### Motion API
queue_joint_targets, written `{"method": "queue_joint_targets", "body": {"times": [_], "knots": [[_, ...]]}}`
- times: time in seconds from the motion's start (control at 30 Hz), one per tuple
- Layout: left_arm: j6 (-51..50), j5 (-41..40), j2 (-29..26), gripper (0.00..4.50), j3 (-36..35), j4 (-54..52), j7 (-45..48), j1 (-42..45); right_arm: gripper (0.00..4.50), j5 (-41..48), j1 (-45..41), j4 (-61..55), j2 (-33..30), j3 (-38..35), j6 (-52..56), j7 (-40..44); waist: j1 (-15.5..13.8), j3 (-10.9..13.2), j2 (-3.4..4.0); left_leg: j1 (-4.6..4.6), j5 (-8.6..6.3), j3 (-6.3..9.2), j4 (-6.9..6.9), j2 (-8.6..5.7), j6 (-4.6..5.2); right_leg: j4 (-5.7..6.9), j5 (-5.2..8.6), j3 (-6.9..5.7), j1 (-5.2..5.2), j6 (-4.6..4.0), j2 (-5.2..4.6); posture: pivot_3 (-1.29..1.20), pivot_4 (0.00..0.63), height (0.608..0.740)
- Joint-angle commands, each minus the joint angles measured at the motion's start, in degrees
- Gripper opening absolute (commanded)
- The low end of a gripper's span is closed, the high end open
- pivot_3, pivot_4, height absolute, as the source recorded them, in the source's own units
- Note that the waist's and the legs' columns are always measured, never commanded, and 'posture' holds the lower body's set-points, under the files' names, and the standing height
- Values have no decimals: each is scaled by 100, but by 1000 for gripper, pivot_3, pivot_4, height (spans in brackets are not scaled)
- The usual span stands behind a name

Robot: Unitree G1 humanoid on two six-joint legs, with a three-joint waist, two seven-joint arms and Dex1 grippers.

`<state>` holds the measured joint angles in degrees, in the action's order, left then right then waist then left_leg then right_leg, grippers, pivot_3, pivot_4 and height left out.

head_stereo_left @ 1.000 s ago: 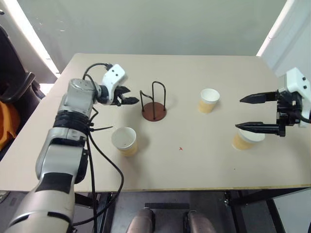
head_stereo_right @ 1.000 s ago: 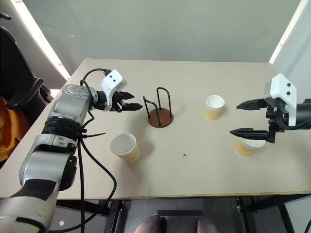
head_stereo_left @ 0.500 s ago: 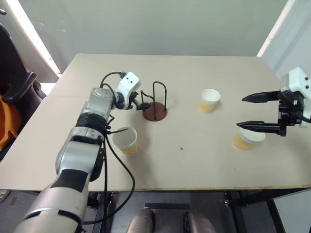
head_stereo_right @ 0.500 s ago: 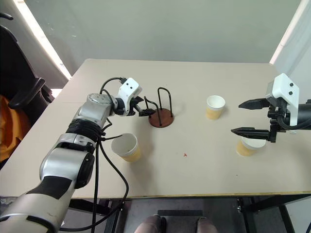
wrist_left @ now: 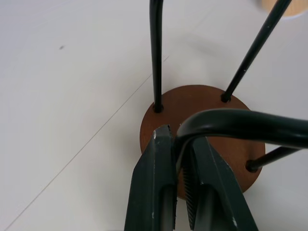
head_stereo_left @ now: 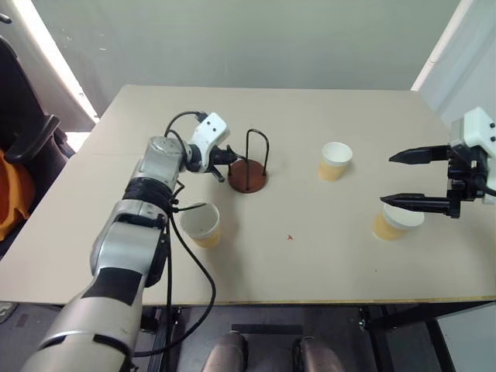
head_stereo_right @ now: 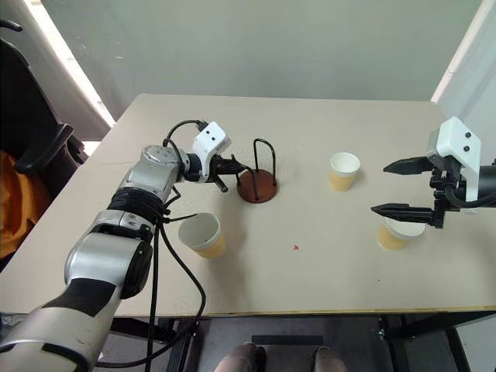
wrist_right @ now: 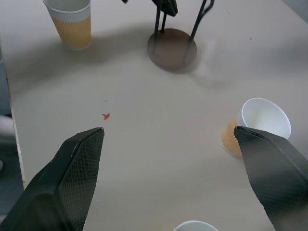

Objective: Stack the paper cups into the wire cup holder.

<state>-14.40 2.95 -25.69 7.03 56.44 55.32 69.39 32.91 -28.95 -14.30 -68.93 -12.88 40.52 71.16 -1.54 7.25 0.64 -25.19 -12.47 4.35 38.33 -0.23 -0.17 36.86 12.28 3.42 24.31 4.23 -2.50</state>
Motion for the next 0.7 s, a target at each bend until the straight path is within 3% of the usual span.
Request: {"method": "queue_joint_targets", "body": {"times": [0.03,0.23,0.37,0.57,0.7], "knots": [[-398,-386,100,20,-85,-964,535,-18,4500,-1,-156,-7,-139,-174,-135,-19,-20,0,-1,-2,0,0,2,0,0,-1,0,0,0,0,0,0,150,740],[-1362,-980,224,20,236,-2878,1554,-355,4500,-16,-225,177,-279,-149,-224,158,-24,0,-1,-9,-4,-1,12,-1,6,-2,0,1,1,5,-3,0,150,740],[-1358,-1049,102,20,778,-3920,2169,-770,4500,136,215,-141,-542,-271,-142,579,-25,-1,1,-6,-6,-3,12,-1,8,2,2,2,-1,7,-2,0,150,740],[-852,-822,175,20,1346,-4205,2209,-1036,4500,111,1041,-601,-709,-542,-191,763,-23,0,1,-5,-9,-3,40,2,14,10,-3,2,-10,14,-4,0,150,740],[-544,-626,246,20,1570,-4095,2086,-1188,4500,146,1262,-795,-678,-711,-62,616,-19,-1,2,5,-52,-2,73,2,87,8,-8,3,-38,20,-6,0,150,740]]}}
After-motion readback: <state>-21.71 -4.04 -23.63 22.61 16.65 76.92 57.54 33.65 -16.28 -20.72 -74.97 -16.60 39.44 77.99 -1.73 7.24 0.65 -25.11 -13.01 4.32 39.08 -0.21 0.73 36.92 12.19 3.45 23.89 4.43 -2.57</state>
